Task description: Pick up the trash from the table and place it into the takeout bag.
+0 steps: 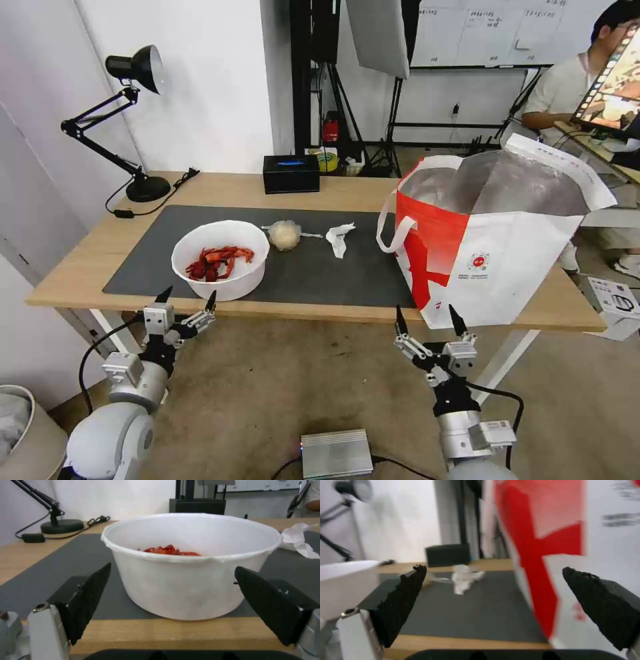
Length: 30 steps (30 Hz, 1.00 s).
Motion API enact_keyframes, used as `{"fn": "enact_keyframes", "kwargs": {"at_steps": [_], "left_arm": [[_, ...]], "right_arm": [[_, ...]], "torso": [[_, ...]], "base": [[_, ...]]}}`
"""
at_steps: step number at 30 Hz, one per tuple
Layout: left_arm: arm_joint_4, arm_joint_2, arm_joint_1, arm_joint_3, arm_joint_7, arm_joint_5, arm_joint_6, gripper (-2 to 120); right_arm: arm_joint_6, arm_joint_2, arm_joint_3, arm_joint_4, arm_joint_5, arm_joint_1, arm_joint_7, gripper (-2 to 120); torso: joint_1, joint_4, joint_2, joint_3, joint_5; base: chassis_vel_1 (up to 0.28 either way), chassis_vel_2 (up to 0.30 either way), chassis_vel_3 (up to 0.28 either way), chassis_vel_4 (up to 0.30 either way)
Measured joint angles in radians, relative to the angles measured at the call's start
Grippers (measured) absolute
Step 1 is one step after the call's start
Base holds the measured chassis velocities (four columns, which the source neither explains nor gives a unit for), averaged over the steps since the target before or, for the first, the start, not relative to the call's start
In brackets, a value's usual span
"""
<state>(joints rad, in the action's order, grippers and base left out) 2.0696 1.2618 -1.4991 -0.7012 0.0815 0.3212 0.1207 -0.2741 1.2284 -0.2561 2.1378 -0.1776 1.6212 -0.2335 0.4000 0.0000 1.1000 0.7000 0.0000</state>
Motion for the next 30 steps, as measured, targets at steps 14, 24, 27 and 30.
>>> {"fn": "enact_keyframes", "kwargs": {"at_steps": [14, 24, 27, 30], "left_arm": [[0.032, 0.02, -0.015, -0.046, 0.023, -0.001, -0.022, 100], [0.044, 0.05, -0.026, -0.054, 0.031, -0.004, -0.029, 100], [0.045, 0.06, -0.028, -0.055, 0.036, -0.006, -0.031, 100], [0.046, 0.065, -0.03, -0.057, 0.04, -0.008, -0.032, 100]], "right_arm": [[0.004, -0.041, 0.139, -0.132, -0.1, -0.244, 0.098, 100], [0.029, -0.04, 0.216, -0.244, -0.139, -0.378, 0.087, 100], [0.051, -0.042, 0.248, -0.275, -0.177, -0.45, 0.06, 100], [0.069, -0.044, 0.276, -0.303, -0.202, -0.515, 0.035, 100]], "torso": [[0.0, 0.0, 0.0, 0.0, 0.0], [0.0, 0.0001, 0.0, 0.0, 0.0], [0.0, -0.0001, 0.0, 0.0, 0.0], [0.0, 0.0001, 0.0, 0.0, 0.0]], "base": [[0.0, 0.0, 0.0, 0.0], [0.0, 0.0, 0.0, 0.0], [0.0, 0.0, 0.0, 0.0], [0.0, 0.0, 0.0, 0.0]]}}
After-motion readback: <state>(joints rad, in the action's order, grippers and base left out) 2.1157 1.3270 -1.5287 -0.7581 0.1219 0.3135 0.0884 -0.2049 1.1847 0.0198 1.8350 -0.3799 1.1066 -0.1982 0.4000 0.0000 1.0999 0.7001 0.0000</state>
